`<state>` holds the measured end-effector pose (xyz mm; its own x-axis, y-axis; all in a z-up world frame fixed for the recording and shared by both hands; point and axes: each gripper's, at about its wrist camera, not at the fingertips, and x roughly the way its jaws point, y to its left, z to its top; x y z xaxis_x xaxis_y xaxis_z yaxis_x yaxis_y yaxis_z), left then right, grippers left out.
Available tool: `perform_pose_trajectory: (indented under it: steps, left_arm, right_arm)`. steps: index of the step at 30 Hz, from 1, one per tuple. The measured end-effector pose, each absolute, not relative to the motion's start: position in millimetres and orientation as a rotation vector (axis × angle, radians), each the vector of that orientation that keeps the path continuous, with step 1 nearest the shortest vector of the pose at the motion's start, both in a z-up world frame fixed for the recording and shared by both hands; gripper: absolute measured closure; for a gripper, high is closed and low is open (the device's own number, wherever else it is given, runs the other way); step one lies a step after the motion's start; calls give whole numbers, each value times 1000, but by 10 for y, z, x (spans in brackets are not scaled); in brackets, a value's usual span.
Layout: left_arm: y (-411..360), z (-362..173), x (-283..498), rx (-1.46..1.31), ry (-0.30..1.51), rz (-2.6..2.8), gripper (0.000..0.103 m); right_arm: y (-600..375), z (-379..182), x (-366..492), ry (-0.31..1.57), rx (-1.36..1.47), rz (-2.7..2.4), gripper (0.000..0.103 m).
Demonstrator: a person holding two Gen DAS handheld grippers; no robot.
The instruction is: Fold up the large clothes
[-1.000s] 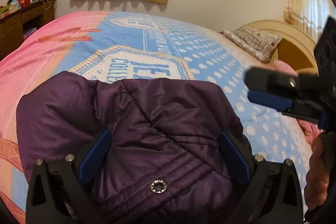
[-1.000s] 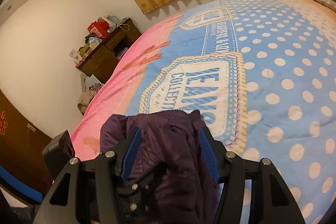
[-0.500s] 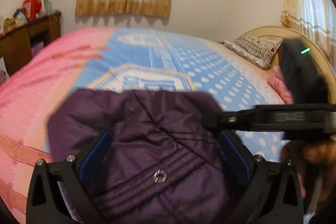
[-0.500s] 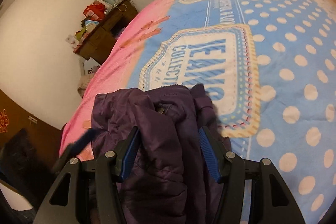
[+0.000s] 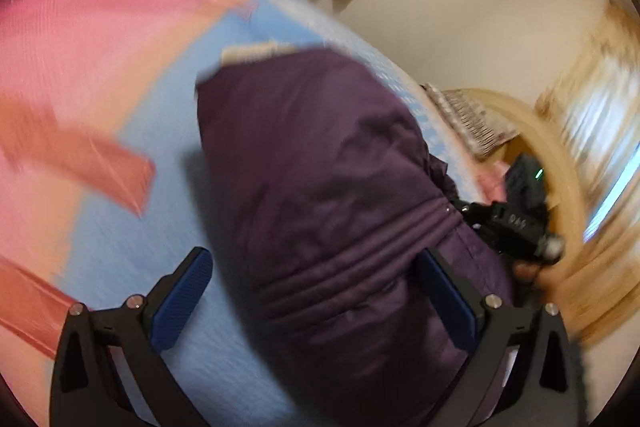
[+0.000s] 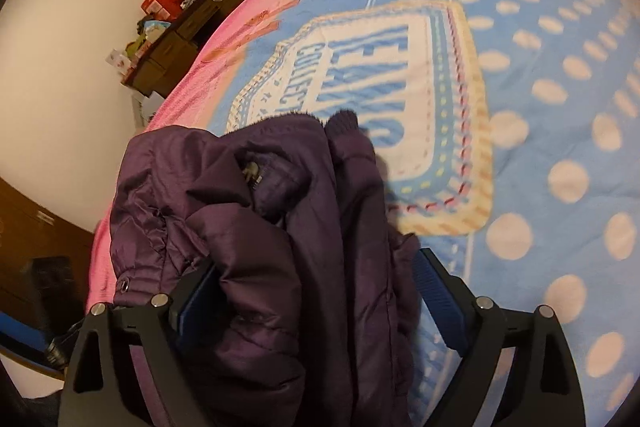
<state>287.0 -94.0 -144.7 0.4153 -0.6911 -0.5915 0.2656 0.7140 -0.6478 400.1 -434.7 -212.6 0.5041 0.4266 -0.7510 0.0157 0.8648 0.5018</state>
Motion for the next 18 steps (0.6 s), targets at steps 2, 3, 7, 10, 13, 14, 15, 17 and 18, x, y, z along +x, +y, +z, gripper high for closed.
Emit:
perform_pose_trajectory:
  steps: [2, 3, 7, 10, 13, 14, 15, 17, 18]
  left_arm:
    - [-964, -1581, 2938, -597, 1009, -673, 0]
    - [-1000, -1600, 2956, -597, 1013, -676, 0]
    - [-1142, -1550, 2959, -521, 961, -676, 0]
    - [-1243, -1511, 2967, -480, 937, -667, 0]
    - [-1316, -1512, 2976, -472, 919, -664, 0]
    - [-1304, -1523, 2942, -467, 912, -662, 0]
    - [-1328, -1522, 2946, -462, 905, -661, 0]
    - [-1337, -1509, 2944, -458, 905, -659, 0]
    - [-1359, -1503, 2953, -454, 906, -658, 0]
  right_arm:
    - [-4391, -2217, 4015, 1029, 536, 287, 11]
    - [-4397, -2254, 4021, 1029, 551, 302, 11]
    - [-4475, -2402, 4035, 1022, 638, 362, 11]
    - [-4497, -2459, 4018, 996, 673, 394, 10]
    - [-4518, -2509, 4013, 978, 709, 421, 10]
    - [-4531, -2515, 4003, 975, 713, 425, 10]
    - [-4532, -2526, 4007, 972, 715, 429, 10]
    - [-4528, -2528, 4006, 968, 716, 430, 10]
    - [-4523, -2529, 4003, 965, 716, 431, 10]
